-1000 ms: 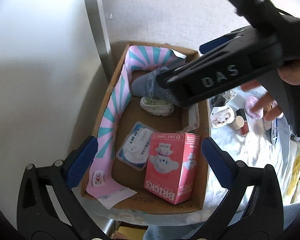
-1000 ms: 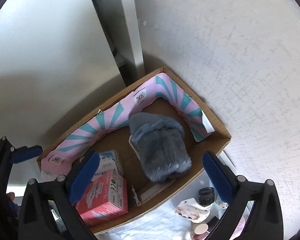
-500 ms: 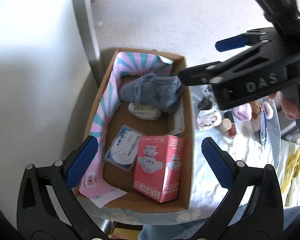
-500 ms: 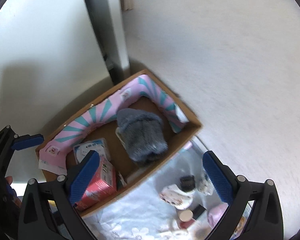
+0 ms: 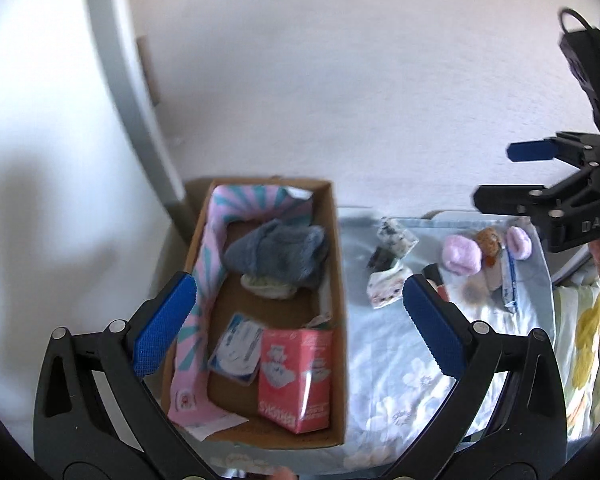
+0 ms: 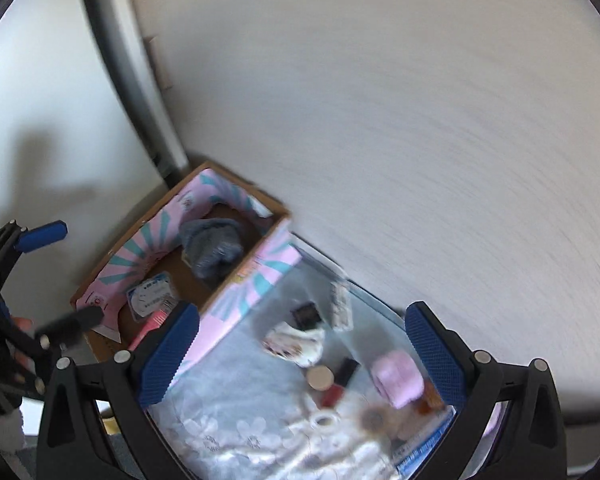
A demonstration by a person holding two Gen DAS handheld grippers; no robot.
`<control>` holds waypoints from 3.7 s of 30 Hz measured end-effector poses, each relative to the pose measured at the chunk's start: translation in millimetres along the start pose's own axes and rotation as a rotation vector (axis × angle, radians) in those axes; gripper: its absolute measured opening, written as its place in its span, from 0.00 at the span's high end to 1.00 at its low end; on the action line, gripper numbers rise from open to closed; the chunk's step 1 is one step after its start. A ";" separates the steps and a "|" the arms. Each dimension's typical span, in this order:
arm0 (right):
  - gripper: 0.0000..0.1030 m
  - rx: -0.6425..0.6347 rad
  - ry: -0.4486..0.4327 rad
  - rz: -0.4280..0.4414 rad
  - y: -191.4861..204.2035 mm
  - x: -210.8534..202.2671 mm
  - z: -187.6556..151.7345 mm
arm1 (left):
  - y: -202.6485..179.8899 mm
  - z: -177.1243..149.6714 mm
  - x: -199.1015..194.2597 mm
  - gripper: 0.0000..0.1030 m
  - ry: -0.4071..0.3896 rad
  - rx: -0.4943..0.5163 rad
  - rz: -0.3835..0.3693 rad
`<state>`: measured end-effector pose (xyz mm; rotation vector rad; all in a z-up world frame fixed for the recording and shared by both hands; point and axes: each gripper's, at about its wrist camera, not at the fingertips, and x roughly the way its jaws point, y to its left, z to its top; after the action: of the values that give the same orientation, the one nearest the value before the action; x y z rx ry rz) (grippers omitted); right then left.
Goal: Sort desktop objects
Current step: 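Move both tools back over the remaining table items, then grasp the cat-print pouch with left tool while right tool grasps the blue wipes pack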
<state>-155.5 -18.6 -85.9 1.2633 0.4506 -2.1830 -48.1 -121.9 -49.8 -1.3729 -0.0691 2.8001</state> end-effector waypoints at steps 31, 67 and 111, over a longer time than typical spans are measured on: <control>0.00 0.405 0.008 -0.238 -149.9 -37.7 -225.3 | -137.0 -38.6 61.3 0.00 0.025 0.109 -0.120; 0.16 0.735 0.107 -0.073 -188.7 103.9 -262.3 | -114.1 -64.3 235.7 0.17 0.207 -0.341 0.088; 0.42 0.710 -0.088 -0.118 -167.5 -23.5 -237.4 | -127.7 -7.4 82.6 0.38 0.024 -0.105 -0.094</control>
<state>-90.9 248.6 -182.5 1.4990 -0.3353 -2.5945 -92.8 9.1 -113.2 -1.3852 -0.2756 2.7381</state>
